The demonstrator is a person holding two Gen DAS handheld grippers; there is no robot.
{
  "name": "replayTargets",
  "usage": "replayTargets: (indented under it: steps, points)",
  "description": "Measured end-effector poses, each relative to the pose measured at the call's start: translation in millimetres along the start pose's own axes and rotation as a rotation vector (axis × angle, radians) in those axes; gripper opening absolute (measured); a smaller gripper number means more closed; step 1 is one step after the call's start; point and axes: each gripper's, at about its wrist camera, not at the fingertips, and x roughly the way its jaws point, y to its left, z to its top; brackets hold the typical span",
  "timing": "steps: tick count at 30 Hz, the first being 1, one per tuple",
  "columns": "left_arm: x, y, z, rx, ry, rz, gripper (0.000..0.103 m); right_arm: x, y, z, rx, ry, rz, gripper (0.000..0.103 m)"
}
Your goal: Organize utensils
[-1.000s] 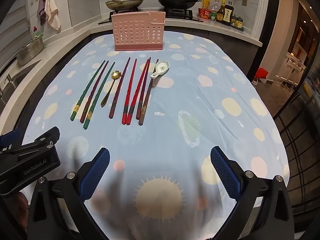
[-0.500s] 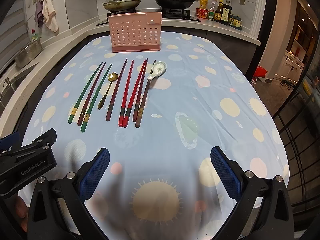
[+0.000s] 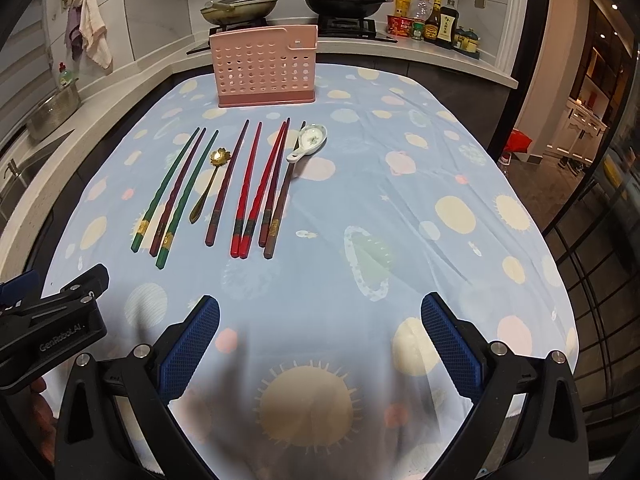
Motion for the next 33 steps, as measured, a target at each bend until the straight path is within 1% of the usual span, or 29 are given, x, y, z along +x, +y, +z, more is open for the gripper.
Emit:
replayTargets:
  steps: [14,33]
  points:
    - [-2.3,0.3,0.2,0.005,-0.020,0.005,0.096,0.1,-3.5,1.7,0.003,-0.007,-0.002,0.097]
    - [-3.2,2.7,1.7,-0.002,-0.020,0.002,0.096,-1.3,-3.7,3.2,0.009,-0.007,0.001,0.097]
